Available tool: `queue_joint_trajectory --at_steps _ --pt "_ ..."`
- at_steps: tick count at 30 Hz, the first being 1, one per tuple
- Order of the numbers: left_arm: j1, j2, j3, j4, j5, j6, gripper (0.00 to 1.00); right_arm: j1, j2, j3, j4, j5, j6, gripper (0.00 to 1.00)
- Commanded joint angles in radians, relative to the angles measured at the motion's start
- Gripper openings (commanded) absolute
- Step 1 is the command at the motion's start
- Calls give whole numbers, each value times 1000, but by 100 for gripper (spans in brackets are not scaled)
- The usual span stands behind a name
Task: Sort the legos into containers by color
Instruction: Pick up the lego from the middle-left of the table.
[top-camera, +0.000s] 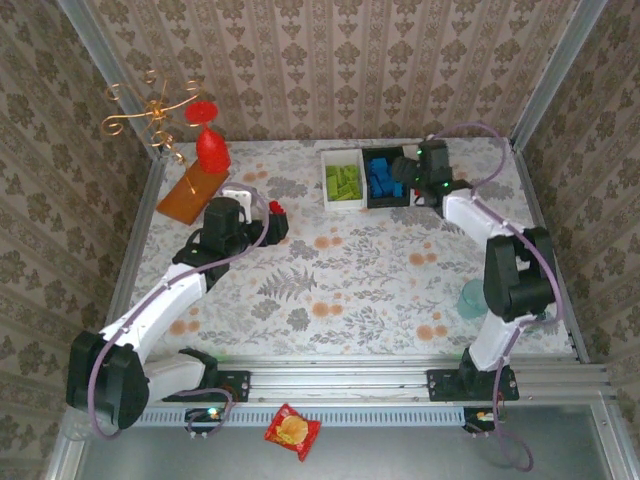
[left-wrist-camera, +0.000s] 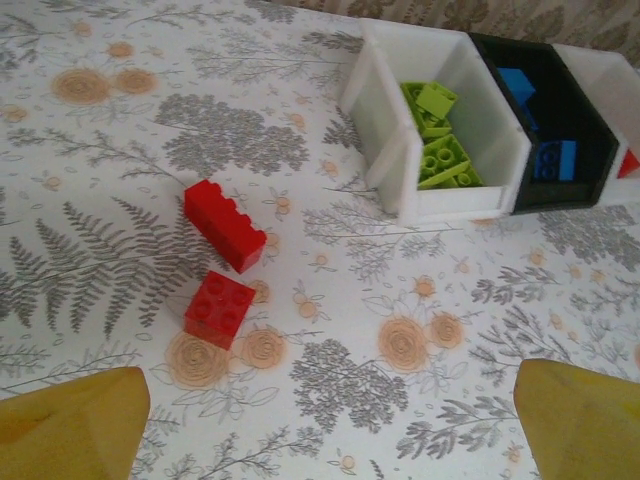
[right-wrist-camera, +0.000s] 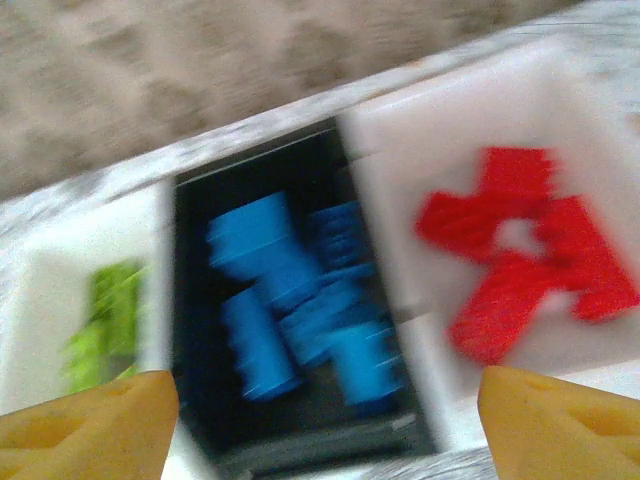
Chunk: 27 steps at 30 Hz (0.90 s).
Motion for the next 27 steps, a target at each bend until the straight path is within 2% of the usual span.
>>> queue_joint_trajectory --at_steps 1,3,6,11,17,27 --pt "75 34 -31 -14 -4 -20 95 165 -34 -62 87 -50 -61 82" --pt "129 52 -44 -13 47 -53 95 250 -8 -73 120 -73 -50 82" --pt "182 42 -72 3 62 -72 95 356 64 -44 163 -102 -66 84" --pt "257 29 -122 38 58 -78 95 452 227 76 163 -140 -109 84" --pt "287 -8 -143 42 60 -76 96 520 405 261 66 -132 -159 82" --pt "306 -55 -169 45 50 -90 96 537 611 517 -74 -126 -170 72"
